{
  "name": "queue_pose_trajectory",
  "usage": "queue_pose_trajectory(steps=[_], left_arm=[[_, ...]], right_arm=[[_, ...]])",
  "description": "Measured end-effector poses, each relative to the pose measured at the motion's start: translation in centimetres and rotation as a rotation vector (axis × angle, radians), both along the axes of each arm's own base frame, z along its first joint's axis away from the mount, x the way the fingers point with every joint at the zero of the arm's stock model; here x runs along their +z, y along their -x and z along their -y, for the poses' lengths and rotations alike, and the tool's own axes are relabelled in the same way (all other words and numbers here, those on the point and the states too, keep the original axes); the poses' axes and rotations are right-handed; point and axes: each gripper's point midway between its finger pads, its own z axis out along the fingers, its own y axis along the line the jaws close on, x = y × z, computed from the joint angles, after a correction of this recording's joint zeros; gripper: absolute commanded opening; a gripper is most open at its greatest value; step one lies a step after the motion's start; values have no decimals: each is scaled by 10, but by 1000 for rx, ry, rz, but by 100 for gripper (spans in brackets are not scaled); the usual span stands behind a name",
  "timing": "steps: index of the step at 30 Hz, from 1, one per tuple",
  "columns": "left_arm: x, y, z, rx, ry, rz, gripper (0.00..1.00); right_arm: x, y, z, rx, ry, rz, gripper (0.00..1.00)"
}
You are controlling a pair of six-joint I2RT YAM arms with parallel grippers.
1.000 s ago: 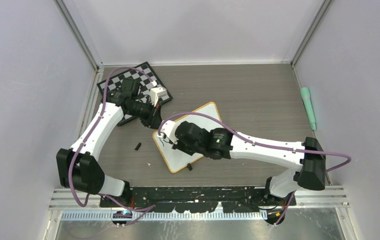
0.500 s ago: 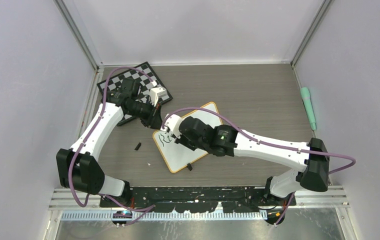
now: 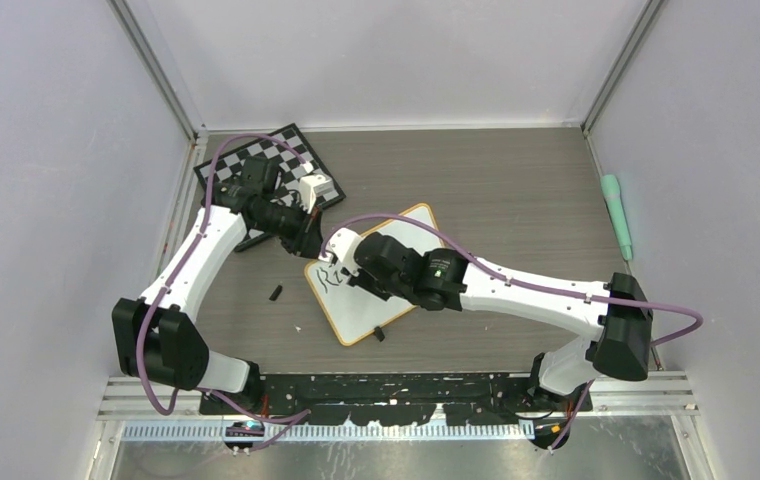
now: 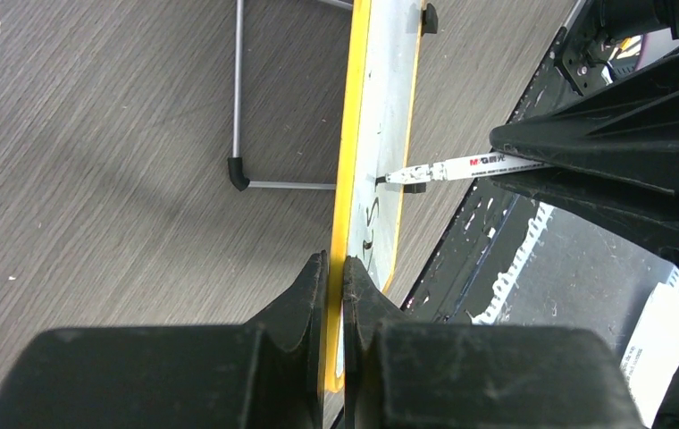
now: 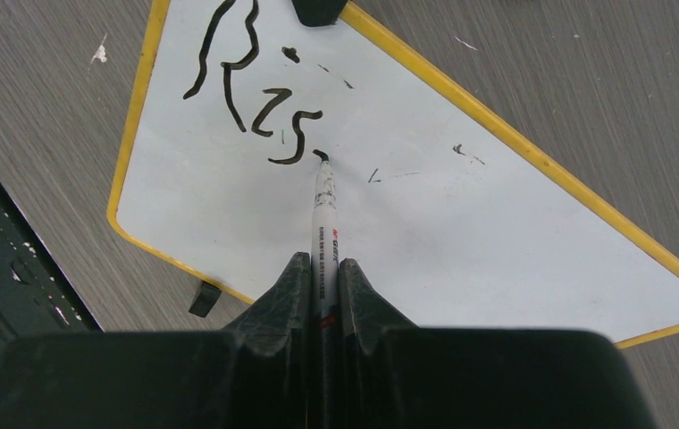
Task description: Write a sentence on the whiteboard
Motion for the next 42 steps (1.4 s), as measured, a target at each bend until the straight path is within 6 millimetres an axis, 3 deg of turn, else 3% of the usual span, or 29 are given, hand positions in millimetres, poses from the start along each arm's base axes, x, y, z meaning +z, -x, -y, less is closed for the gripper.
queue_pose_trajectory(steps=[26, 42], left_arm=[[0, -3, 0, 3, -5, 12, 0], [0, -3, 0, 3, -5, 12, 0]], right_arm=[[10, -18, 7, -34, -2, 30, 0], [11, -14, -1, -9, -17, 3, 0]])
